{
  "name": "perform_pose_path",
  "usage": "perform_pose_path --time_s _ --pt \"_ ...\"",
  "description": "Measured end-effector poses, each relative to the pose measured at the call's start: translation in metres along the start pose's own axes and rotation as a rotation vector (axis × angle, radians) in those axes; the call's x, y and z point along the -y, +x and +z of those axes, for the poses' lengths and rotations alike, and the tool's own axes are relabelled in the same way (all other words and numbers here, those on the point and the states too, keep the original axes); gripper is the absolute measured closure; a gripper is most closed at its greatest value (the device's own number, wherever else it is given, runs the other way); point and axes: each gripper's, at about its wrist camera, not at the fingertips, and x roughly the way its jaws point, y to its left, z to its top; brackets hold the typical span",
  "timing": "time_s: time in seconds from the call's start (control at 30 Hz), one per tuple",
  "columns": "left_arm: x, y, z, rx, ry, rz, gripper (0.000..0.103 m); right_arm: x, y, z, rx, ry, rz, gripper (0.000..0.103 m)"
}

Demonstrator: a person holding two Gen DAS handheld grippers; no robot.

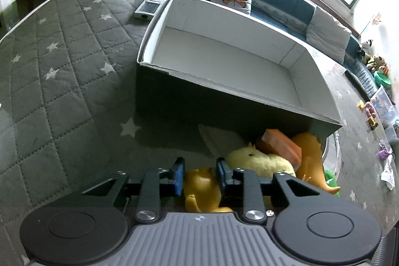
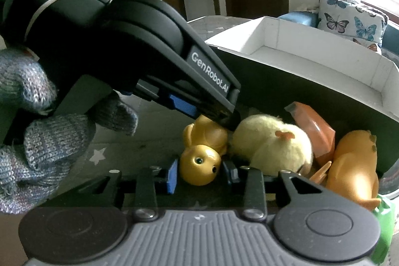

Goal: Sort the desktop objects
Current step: 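Close the left tool on the small yellow rubber duck and lift it, then carry the yellow duck over the box and open the left tool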

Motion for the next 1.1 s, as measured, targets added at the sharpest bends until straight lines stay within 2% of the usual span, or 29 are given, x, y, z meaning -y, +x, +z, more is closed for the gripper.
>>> perform_pose_path --time_s 0.17,0.3,0.57,0.77,0.9,1.1 --pt "0.006 -0.015 -0.002 0.013 -0.012 0.008 0.075 0.003 -0.010 0.000 0.020 0.007 0.023 0.069" --pt "0.021 -0.032 0.003 0.055 0.010 0.005 0.075 0.008 -0.027 0.005 0.064 0.007 0.030 0.069" --pt "0.066 -0.044 0.040 0.149 0.065 -0.048 0.076 0.037 -0.061 0.025 0.171 -0.004 -0.042 0.069" --pt "0.092 -0.023 0.076 0.153 0.087 -0.093 0.077 0.073 -0.066 0.046 0.200 0.011 -0.104 0.069" --pt "0.106 0.000 0.103 0.134 0.097 -0.114 0.081 0.100 -0.060 0.060 0.190 0.037 -0.129 0.069" --pt "0.112 0.053 0.130 0.066 0.102 -0.120 0.081 0.143 -0.031 0.075 0.112 0.095 -0.139 0.069"
